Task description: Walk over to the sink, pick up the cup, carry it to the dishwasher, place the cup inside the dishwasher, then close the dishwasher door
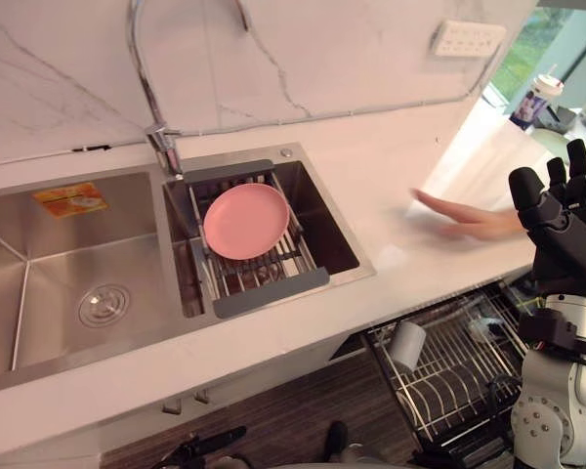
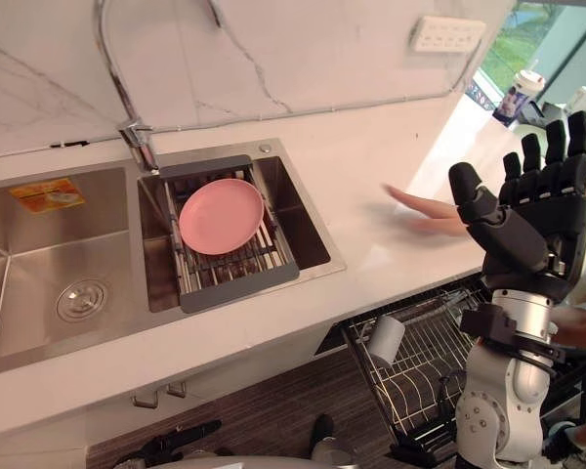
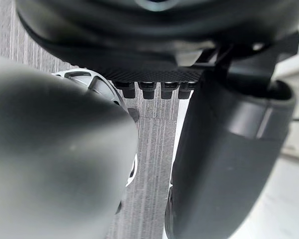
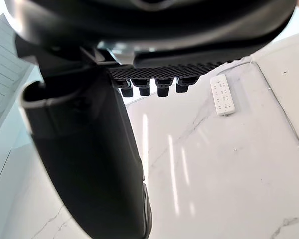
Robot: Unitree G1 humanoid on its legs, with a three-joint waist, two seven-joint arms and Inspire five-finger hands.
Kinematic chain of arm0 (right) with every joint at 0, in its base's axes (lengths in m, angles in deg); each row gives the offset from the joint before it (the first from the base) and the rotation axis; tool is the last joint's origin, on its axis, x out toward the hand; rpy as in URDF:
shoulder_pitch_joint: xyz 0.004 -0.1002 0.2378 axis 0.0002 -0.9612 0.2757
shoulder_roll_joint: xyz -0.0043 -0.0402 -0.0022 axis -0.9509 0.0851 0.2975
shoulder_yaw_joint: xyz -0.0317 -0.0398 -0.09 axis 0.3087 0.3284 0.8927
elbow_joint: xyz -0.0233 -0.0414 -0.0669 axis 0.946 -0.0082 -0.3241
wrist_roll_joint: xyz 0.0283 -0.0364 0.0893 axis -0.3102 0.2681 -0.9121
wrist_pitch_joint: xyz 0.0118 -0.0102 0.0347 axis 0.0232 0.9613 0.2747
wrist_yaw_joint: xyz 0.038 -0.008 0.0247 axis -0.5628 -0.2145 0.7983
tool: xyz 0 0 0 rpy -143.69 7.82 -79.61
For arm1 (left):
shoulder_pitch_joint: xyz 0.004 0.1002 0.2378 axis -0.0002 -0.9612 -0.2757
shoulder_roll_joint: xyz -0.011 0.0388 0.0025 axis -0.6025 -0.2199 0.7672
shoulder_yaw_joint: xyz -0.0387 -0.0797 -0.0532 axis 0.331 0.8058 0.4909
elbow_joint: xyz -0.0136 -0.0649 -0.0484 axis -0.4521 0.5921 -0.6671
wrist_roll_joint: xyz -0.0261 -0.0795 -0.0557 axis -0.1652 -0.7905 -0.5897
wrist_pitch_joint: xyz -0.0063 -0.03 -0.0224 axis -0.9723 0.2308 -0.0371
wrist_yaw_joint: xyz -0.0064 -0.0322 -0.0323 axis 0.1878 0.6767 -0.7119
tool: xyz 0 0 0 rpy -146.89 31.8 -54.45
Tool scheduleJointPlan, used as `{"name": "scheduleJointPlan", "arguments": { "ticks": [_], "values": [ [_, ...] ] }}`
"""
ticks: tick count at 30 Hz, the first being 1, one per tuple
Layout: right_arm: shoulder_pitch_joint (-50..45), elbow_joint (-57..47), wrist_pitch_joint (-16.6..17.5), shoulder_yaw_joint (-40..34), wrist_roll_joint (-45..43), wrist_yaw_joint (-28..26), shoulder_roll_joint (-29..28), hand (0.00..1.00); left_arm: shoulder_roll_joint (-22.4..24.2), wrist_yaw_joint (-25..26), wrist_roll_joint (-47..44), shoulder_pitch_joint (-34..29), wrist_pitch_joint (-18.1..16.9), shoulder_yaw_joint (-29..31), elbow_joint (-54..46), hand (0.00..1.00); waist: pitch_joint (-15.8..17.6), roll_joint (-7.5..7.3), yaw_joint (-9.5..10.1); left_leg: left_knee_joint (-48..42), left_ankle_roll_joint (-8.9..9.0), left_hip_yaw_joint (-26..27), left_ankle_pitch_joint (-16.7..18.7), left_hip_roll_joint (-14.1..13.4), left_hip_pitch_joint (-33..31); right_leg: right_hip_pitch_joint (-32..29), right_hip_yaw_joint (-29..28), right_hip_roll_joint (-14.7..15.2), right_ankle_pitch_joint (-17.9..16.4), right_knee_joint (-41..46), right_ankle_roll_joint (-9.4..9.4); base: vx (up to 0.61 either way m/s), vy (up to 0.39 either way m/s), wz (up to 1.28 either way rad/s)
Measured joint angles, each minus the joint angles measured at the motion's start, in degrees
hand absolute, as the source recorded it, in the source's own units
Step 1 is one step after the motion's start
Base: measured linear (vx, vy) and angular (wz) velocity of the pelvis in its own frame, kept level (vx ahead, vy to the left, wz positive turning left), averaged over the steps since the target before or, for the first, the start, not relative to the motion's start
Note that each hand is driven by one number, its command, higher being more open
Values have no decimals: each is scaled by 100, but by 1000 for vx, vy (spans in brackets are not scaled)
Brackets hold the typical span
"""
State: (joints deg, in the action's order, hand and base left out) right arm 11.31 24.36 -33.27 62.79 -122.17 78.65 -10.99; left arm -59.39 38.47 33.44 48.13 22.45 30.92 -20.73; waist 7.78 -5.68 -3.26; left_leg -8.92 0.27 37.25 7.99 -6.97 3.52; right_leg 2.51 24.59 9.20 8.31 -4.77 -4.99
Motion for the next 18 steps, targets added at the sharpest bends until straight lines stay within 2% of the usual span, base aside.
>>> {"name": "scheduleJointPlan", "arguments": {
  "ticks": [3,9,14,16,18],
  "values": [
    [15,12,-36,135,83,-32,4,100,-3,1,-14,-13,-59,50,0,100,-37,-58,75,5,-3,-34,2,21,9,23,50,25,9,21,-12,-14,76,9],
    [292,168,-96,617,612,-88,131,100,5,-12,-125,-89,-203,152,4,100,-58,-99,101,79,-16,-40,17,29,41,21,73,32,16,83,-19,-37,42,1],
    [462,591,-119,780,1680,-83,392,100,50,-9,289,-104,-486,184,-16,100,-78,-102,155,251,-33,-97,-1,35,48,-92,131,39,16,313,-18,-26,49,6],
    [509,937,-174,786,2161,-9,618,100,82,4,517,-102,-519,150,-31,100,-103,-31,146,449,-85,-224,-104,20,44,-406,201,131,-152,1029,88,9,63,30],
    [509,1228,-250,784,2431,25,777,100,54,5,636,-103,-521,144,-33,100,-95,-23,83,496,-87,-480,-181,43,82,-709,196,375,-433,2050,312,75,45,63]
  ]
}}
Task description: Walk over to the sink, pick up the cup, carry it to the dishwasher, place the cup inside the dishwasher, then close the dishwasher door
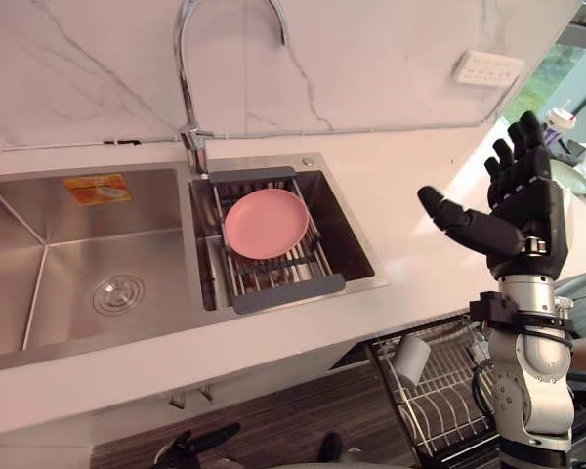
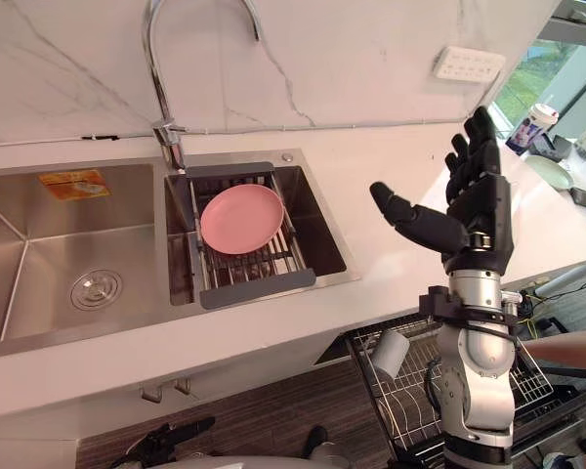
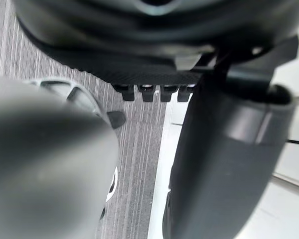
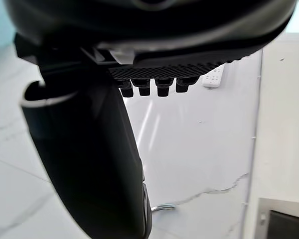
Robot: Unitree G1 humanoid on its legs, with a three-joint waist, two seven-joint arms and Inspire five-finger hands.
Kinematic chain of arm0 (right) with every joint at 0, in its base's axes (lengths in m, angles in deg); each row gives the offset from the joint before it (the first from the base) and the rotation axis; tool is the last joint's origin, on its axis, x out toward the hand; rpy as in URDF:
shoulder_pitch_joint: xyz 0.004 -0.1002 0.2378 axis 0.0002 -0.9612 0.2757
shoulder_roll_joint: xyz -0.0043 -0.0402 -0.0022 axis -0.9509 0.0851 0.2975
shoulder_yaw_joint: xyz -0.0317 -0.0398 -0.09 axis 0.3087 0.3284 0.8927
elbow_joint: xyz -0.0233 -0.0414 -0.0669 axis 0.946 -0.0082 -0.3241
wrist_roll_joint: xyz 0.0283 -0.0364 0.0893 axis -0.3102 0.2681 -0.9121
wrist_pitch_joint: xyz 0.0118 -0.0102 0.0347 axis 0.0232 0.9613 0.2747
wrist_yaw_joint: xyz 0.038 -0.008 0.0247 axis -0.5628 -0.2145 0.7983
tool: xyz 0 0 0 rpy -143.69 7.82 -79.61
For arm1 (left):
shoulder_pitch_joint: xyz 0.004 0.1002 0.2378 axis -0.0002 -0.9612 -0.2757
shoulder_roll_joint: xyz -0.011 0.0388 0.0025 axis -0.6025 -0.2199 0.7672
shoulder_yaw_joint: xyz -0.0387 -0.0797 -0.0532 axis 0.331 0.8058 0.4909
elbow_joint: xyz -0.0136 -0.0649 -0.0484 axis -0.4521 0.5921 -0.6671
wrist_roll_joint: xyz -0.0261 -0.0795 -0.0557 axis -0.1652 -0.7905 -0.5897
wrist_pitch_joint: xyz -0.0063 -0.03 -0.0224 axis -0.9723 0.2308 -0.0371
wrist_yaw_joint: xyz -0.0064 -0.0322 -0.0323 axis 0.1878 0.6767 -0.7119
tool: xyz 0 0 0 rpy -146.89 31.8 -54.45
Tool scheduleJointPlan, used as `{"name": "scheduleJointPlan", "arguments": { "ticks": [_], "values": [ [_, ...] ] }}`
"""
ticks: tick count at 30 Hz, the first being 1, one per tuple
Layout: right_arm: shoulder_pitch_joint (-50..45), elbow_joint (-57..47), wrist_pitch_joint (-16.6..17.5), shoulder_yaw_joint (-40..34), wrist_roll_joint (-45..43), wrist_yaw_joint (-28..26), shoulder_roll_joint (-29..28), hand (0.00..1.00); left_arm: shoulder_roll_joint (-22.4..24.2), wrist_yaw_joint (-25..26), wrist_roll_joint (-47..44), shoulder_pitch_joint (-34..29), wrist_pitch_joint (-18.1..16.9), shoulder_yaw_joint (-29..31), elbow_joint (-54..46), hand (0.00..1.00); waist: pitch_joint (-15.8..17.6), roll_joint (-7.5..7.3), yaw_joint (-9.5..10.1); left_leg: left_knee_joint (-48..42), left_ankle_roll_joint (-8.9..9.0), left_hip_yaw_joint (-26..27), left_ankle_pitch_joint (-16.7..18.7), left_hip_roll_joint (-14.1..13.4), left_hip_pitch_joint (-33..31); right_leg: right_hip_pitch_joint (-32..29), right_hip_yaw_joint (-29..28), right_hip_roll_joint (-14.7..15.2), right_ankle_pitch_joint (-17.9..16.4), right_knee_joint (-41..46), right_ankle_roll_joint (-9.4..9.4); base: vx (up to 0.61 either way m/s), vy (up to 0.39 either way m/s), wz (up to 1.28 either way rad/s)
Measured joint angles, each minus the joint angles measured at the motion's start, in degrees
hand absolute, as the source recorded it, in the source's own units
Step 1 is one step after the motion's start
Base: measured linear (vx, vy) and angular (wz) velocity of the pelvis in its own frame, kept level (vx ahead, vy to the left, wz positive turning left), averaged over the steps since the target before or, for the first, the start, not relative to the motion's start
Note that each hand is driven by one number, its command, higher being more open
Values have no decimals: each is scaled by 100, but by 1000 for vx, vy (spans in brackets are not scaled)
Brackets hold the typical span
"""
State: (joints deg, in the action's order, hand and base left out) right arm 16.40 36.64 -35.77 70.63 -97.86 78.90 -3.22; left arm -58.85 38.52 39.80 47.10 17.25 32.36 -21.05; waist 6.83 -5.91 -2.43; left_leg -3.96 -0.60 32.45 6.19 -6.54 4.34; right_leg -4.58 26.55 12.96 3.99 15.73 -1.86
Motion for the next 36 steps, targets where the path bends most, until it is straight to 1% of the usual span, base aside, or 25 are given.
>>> {"name": "scheduleJointPlan", "arguments": {
  "ticks": [1,2,3,4,5,6,7,8,9,10,11,12,14,17,21,26,29,33,36],
  "values": [
    [0,154,-52,0,88,-1,78,100,-33,5,68,-11,-5,-44,10,100,5,8,-3,13,-17,-212,-27,67,77,-104,-188,125,-88,520,121,94,32,86],
    [1,242,-64,-2,113,-3,138,100,-73,20,133,-10,-4,-176,-2,100,7,11,-16,51,-48,-432,-43,93,142,-175,-396,213,-173,848,193,98,-12,106],
    [-7,309,-75,-2,128,-41,178,100,-111,50,217,-19,7,-334,-57,100,24,48,-64,77,-83,-731,-32,140,156,-241,-714,253,-432,1125,182,89,-60,99],
    [-7,331,-76,-2,141,-65,186,100,-147,86,240,-28,23,-383,-71,100,21,43,-102,77,-90,-870,-27,146,145,-231,-838,220,-599,1125,129,108,-112,116],
    [-7,349,-77,-2,251,-101,241,100,-199,127,341,-34,88,-398,-69,100,25,48,-123,82,-117,-1139,-3,149,130,-236,-991,157,-774,991,111,117,-139,113],
    [-3,373,-78,-1,313,-183,332,100,-241,120,461,-63,143,-398,-70,100,26,48,-131,79,-89,-1329,-11,147,142,-284,-1074,96,-819,849,99,86,-105,104],
    [-1,385,-78,1,337,-235,372,100,-260,108,522,-109,159,-398,-71,100,25,42,-129,55,-15,-1398,-49,147,162,-308,-1090,86,-804,773,92,128,-176,87],
    [8,402,-79,27,338,-326,382,100,-324,70,556,-236,209,-396,-78,100,1,-10,-118,-50,60,-1500,-21,159,177,-322,-1093,41,-454,487,89,146,-198,64],
    [18,454,-61,56,339,-390,390,100,-353,38,518,-299,248,-316,-88,100,-49,-35,-65,-170,169,-1612,17,157,170,-218,-1093,14,-184,265,-4,174,-226,52],
    [30,506,-59,59,339,-408,390,100,-325,25,518,-295,261,-321,-142,100,-68,15,-17,-193,210,-1636,-5,82,140,-120,-1086,-77,-184,100,-3,135,-192,27],
    [147,625,-58,128,345,-427,390,100,-296,-15,533,-298,263,-348,-242,100,-55,48,21,-208,252,-1667,-1,-23,91,87,-1021,-202,-180,-332,-7,94,-166,3],
    [258,708,-59,248,392,-450,377,100,-282,-41,532,-253,269,-377,-254,100,-51,43,36,-207,344,-1664,38,-97,36,242,-942,-313,-158,-748,-41,74,-172,-4],
    [270,722,-61,409,565,-500,312,100,-248,-89,531,-217,305,-379,-234,100,-44,35,56,-206,403,-1632,35,-152,20,438,-872,-440,-72,-1200,-164,46,-140,-10],
    [210,880,-69,622,806,-519,271,100,-199,-59,530,-223,294,-442,-191,100,-29,64,49,-197,472,-1654,4,-175,121,745,-775,-515,-17,-1579,-251,15,-100,3],
    [55,1068,-109,713,970,-592,236,100,-171,-33,530,-267,243,-450,-185,100,-3,104,84,-108,515,-1697,-29,-146,173,867,-731,-500,74,-1763,-322,-74,-14,8],
    [-158,1085,-117,732,1008,-935,197,100,-166,-16,522,-280,230,-446,-177,100,24,163,70,105,486,-1613,-158,-61,240,968,-709,-481,267,-2051,-346,-72,13,1],
    [-290,1084,-117,727,1018,-1082,197,100,-146,-22,525,-278,268,-446,-156,100,46,239,11,258,502,-1590,-255,-58,312,967,-705,-495,273,-2051,-348,-43,-12,-1],
    [-544,1084,-114,718,1215,-1297,198,100,-82,-57,513,-276,316,-452,-120,100,5,371,-9,348,545,-1487,-302,-69,394,967,-763,-515,274,-2051,-349,-13,-8,-8],
    [-677,1084,-103,719,1476,-1315,197,100,-81,-67,433,-275,332,-477,-117,100,12,394,-22,351,551,-1463,-306,-68,408,967,-784,-516,274,-2052,-350,-9,-1,-4]
  ]
}}
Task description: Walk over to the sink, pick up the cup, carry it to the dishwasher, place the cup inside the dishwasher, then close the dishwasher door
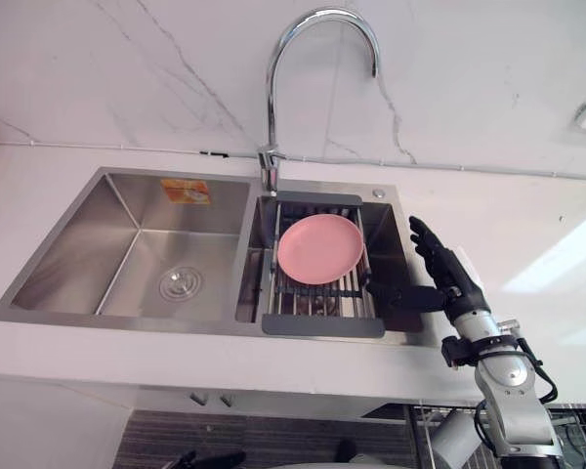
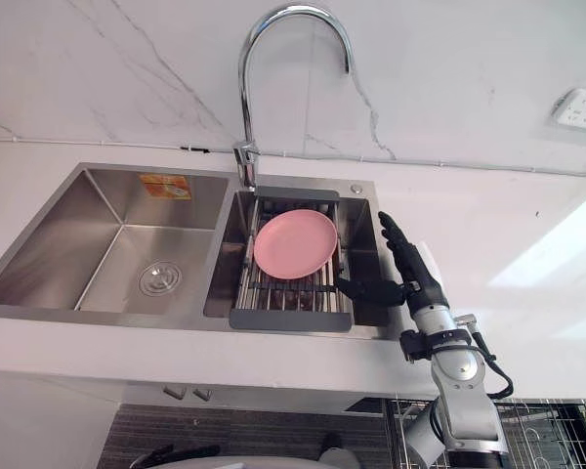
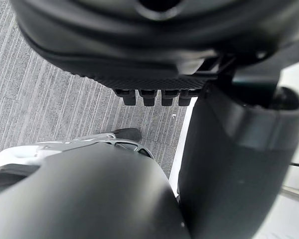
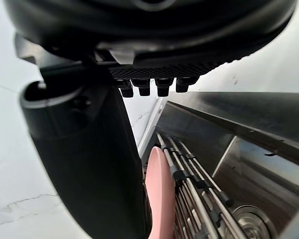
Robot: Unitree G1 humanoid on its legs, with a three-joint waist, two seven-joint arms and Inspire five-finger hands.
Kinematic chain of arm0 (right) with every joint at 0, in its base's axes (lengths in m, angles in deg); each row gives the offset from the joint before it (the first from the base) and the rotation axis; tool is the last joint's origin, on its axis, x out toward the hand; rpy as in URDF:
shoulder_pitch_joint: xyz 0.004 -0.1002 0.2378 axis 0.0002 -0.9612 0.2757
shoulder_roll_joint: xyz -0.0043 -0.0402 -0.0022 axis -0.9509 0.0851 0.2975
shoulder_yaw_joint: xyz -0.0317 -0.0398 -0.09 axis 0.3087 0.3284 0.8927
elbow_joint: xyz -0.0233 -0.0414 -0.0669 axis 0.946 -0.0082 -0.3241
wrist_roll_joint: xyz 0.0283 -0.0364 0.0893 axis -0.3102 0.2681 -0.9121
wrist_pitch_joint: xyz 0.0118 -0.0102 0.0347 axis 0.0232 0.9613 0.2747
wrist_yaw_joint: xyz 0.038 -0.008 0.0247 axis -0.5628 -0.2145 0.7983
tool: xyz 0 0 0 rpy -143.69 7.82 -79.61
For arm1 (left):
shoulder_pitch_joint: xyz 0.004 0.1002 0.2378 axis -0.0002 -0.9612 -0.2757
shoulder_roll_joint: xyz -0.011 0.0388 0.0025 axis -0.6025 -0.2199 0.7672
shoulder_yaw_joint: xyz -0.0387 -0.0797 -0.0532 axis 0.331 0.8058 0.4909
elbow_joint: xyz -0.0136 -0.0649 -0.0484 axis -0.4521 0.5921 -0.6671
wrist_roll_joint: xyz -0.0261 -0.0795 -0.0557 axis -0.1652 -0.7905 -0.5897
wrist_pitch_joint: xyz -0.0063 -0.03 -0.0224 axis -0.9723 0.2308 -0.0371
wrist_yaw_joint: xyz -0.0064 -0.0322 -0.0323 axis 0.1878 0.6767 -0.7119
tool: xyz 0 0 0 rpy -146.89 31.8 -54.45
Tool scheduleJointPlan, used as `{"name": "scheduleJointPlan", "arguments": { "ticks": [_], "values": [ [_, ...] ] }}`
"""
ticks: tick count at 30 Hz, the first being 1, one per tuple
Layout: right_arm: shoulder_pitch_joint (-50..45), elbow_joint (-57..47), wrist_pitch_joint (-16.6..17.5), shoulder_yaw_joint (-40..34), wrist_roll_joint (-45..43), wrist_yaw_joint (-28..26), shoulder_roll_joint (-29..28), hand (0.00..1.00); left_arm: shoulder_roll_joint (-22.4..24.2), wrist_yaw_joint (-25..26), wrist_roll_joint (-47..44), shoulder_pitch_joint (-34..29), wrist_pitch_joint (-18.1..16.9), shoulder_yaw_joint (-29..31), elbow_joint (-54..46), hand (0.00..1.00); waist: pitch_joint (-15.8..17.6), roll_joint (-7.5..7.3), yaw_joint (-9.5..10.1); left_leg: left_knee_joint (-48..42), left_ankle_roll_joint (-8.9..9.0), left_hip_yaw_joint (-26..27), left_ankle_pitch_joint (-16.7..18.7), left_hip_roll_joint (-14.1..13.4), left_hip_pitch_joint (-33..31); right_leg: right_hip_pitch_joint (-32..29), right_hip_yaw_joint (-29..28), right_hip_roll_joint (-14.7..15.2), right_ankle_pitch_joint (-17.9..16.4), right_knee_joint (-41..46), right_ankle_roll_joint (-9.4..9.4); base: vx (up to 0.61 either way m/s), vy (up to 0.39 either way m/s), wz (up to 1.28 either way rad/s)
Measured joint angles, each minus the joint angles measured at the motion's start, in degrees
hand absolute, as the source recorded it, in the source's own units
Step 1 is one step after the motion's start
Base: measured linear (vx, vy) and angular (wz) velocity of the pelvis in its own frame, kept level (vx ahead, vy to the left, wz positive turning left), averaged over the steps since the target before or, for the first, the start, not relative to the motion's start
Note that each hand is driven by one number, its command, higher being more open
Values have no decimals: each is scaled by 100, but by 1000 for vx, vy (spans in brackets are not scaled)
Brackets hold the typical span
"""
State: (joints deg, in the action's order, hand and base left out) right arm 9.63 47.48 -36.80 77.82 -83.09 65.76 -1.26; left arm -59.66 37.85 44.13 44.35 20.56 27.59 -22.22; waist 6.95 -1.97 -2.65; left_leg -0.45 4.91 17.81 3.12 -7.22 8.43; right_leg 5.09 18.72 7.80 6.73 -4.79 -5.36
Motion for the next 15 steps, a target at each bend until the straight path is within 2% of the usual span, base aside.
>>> {"name": "scheduleJointPlan", "arguments": {
  "ticks": [5,15],
  "values": [
    [-69,0,89,16,635,19,-1,100,-60,-1,-122,13,9,-230,-1,100,5,9,5,15,1,0,-1,5,4,-1,-1,1,0,-2,-1,0,0,0],
    [-71,-1,171,288,1133,457,-1,100,-79,35,-134,63,101,-362,0,100,33,60,19,26,10,-12,-10,13,10,8,7,6,3,-2,-4,0,0,0]
  ]
}}
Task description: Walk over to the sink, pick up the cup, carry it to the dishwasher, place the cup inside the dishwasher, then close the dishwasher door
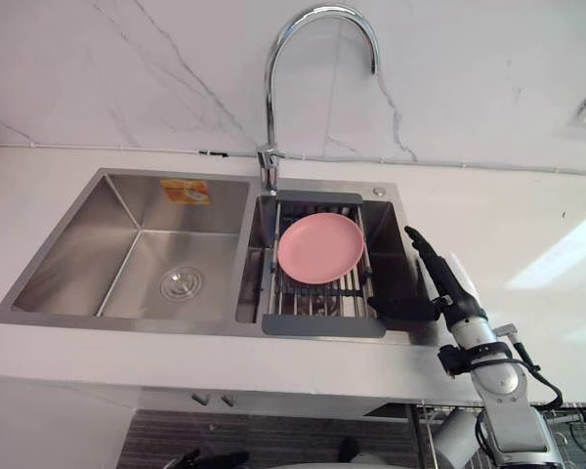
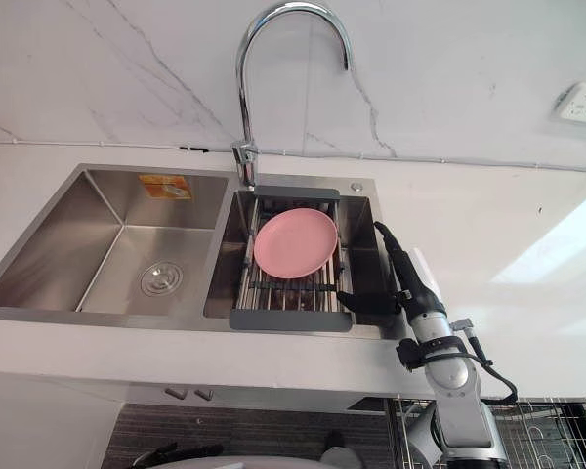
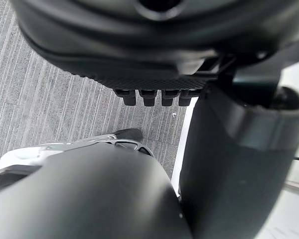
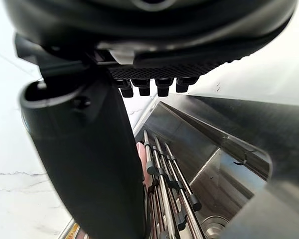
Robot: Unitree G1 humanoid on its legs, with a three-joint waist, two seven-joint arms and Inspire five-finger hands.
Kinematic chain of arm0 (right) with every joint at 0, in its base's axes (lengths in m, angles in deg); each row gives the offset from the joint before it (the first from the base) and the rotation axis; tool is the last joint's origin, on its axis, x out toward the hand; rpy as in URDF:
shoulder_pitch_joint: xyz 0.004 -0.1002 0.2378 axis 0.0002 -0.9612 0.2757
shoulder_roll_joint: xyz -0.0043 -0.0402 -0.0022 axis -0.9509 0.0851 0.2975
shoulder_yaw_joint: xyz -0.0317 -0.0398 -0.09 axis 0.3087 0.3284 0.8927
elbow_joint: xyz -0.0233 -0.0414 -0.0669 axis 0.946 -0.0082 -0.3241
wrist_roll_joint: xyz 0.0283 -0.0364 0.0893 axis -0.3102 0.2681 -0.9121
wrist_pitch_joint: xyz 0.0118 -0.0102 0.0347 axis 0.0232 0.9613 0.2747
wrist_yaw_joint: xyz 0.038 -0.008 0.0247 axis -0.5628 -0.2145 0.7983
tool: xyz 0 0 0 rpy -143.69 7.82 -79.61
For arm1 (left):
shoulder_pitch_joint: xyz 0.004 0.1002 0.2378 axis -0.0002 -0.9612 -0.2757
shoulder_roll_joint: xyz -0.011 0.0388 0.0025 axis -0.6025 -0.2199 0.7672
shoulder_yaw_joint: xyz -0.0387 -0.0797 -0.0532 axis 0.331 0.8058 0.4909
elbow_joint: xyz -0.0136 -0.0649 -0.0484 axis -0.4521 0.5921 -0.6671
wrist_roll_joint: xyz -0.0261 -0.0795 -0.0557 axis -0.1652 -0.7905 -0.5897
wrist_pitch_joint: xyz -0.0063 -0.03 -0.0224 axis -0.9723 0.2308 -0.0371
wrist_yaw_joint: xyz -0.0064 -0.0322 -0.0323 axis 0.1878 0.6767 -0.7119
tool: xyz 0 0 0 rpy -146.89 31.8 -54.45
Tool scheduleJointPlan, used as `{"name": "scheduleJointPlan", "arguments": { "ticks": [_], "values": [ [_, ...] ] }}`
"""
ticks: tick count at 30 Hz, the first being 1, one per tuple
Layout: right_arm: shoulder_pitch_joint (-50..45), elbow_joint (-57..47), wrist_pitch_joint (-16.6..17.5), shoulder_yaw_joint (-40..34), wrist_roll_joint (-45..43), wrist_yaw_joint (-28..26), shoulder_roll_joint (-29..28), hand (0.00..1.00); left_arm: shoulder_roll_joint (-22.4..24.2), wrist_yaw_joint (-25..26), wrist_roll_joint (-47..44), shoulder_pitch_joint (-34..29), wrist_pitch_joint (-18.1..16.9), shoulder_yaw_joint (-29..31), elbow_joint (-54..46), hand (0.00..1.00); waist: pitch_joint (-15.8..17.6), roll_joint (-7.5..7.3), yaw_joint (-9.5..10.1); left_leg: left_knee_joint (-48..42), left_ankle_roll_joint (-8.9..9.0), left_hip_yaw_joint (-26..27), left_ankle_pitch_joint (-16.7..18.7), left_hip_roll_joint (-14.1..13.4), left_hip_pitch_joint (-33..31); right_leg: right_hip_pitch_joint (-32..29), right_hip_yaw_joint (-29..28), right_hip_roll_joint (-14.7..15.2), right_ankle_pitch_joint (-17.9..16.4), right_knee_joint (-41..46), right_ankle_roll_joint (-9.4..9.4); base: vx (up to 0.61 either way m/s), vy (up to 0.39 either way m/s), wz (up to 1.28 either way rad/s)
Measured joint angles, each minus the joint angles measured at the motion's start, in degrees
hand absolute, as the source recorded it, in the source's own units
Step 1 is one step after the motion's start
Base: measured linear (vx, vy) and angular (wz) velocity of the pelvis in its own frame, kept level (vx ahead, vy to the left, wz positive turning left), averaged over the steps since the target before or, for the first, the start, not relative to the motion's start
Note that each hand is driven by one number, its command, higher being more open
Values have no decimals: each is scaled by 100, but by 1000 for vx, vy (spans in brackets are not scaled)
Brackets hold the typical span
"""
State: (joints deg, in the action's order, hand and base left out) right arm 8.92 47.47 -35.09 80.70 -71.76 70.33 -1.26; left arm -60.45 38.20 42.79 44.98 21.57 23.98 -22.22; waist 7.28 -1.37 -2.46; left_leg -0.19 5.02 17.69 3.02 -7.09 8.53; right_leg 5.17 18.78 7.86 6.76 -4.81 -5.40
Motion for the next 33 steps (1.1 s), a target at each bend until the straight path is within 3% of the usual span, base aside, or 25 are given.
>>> {"name": "scheduleJointPlan", "arguments": {
  "ticks": [16,33],
  "values": [
    [261,-1,0,412,1286,679,29,100,2,-3,8,9,24,4,3,100,0,-1,17,122,-42,-182,-104,17,18,82,168,1,3,-2,4,-19,0,5],
    [1309,560,193,1246,2227,248,443,100,-12,-43,-66,48,137,8,-4,100,-14,-40,171,208,-78,-419,-203,55,5,146,361,2,3,-3,3,-7,3,5]
  ]
}}
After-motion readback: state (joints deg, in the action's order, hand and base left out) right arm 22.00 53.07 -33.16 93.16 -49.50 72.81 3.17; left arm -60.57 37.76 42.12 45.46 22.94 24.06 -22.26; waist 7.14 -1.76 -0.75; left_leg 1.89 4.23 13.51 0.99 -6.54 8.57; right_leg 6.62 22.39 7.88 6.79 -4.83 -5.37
